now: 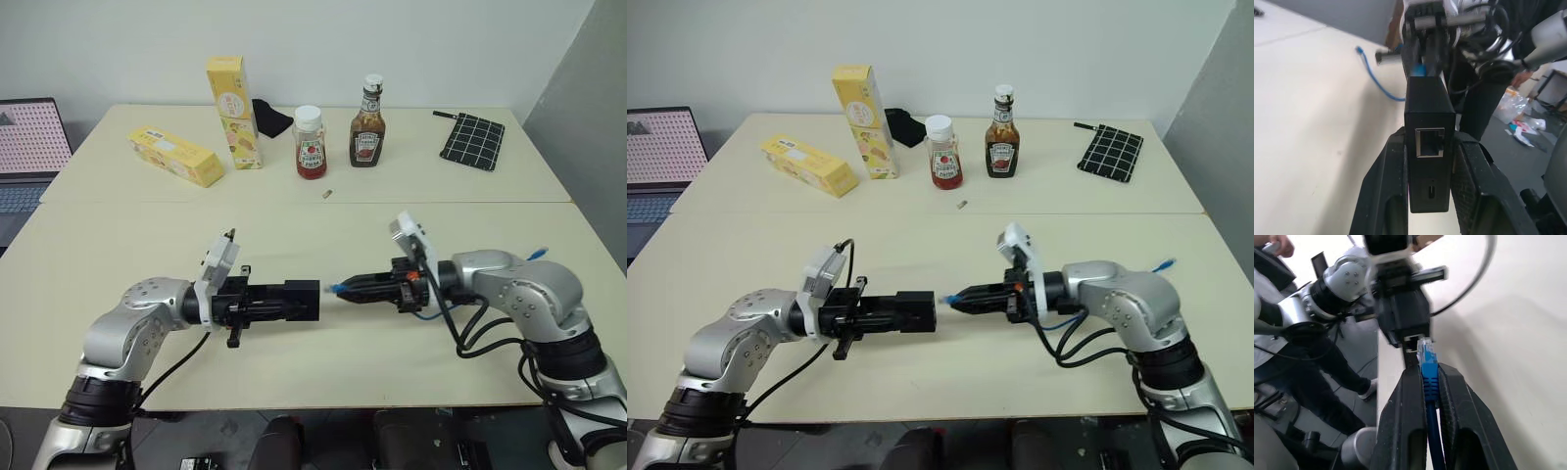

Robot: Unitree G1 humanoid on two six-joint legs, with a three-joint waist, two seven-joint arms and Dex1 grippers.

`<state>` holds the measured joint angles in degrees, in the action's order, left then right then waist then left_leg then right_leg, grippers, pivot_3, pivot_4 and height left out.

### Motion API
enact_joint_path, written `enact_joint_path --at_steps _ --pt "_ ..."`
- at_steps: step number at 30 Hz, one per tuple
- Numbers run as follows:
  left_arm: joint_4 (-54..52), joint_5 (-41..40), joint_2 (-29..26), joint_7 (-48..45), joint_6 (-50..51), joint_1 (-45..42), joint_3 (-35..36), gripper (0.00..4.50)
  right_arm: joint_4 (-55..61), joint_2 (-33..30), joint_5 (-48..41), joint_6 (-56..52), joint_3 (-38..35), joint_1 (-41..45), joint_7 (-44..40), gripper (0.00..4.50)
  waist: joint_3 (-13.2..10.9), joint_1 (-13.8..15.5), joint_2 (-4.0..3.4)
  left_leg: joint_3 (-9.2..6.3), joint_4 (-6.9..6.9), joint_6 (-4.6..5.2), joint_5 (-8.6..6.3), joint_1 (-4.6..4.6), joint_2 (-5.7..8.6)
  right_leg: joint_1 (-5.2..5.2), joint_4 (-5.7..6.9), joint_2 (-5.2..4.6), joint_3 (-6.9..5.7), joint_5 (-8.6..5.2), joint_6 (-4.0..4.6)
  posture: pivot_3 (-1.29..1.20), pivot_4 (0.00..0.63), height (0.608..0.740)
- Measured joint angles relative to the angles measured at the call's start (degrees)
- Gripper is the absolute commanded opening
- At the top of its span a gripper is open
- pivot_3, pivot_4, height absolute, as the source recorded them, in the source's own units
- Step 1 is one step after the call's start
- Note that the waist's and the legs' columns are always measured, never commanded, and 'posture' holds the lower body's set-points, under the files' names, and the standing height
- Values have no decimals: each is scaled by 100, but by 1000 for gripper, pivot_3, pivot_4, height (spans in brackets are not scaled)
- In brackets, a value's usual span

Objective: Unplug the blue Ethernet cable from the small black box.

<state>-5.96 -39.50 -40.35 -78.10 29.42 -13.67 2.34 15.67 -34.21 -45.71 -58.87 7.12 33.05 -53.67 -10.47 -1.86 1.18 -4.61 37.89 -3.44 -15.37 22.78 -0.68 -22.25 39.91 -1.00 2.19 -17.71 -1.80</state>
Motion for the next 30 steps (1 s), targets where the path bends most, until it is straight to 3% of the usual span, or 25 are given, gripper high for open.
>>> enact_joint_path --at_steps 5,13,15,22,29,30 --pt "-26 -2 3 193 12 177 166 793 -197 22 193 227 -73 -53 93 38 0 -2 0 1 -1 0 0 0 0 0 0 1 1 0 0 0 150 740" --pt "-327 -87 267 1168 162 315 469 793 -2910 917 2836 2760 336 192 1853 37 -1 -7 -1 15 -1 -1 1 1 -1 -7 5 -1 8 0 0 0 150 740" --pt "-356 -91 355 1437 199 318 494 793 -3395 1090 3142 3126 338 265 2104 746 -1 -7 -1 14 -1 -1 1 2 -2 -7 3 -2 8 0 0 0 150 740" --pt "-453 19 769 2463 119 258 781 793 -3668 1146 3506 3433 310 367 2002 2487 0 4 0 7 2 -1 1 1 0 -3 4 -4 6 1 -1 0 150 740" --pt "-14 686 1184 3255 -966 137 1032 793 -2444 512 3400 3283 291 43 1134 4266 -1 7 -2 7 0 -1 1 2 1 -4 0 -7 6 1 -1 0 150 740" --pt "93 818 1228 3355 -1173 134 1087 793 -2194 412 3371 3335 290 6 992 4266 -1 6 -2 6 0 -1 1 3 0 -4 0 -6 5 1 -1 0 150 740"
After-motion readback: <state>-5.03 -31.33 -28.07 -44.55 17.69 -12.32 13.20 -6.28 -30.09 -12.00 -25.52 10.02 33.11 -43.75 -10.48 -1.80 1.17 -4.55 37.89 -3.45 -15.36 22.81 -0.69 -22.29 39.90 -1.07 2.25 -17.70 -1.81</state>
